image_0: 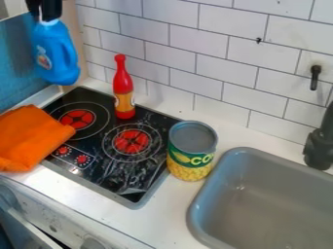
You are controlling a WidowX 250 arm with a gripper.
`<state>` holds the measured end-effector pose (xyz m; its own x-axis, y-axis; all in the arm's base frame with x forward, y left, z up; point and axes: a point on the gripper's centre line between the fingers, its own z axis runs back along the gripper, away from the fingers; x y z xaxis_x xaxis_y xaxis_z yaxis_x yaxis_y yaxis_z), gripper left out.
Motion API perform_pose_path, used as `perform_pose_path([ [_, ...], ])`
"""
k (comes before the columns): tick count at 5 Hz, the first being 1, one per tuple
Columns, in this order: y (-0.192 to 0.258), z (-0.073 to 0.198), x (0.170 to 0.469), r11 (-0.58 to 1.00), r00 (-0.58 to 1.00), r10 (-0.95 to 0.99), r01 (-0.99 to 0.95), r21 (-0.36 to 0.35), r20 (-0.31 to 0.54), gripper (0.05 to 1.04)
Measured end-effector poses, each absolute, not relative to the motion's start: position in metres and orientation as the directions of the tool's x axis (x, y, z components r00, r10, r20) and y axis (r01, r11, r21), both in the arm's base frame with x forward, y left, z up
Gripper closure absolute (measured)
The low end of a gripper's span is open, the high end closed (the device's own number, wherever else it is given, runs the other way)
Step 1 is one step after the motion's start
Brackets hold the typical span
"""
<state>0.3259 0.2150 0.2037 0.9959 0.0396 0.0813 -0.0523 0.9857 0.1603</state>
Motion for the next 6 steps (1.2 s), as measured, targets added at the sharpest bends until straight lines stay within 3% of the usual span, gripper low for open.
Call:
perform_pose_path([
  [1,0.210,0.191,0.324,0.993,0.999,0.046,-0.048,0.107,0.024,0.671],
  [4,0.215,0.157,0.343,0.997,0.999,0.023,-0.025,0.072,0.024,0.671],
  [6,0.217,0.160,0.353,0.997,0.995,0.076,-0.078,0.028,0.067,0.671],
])
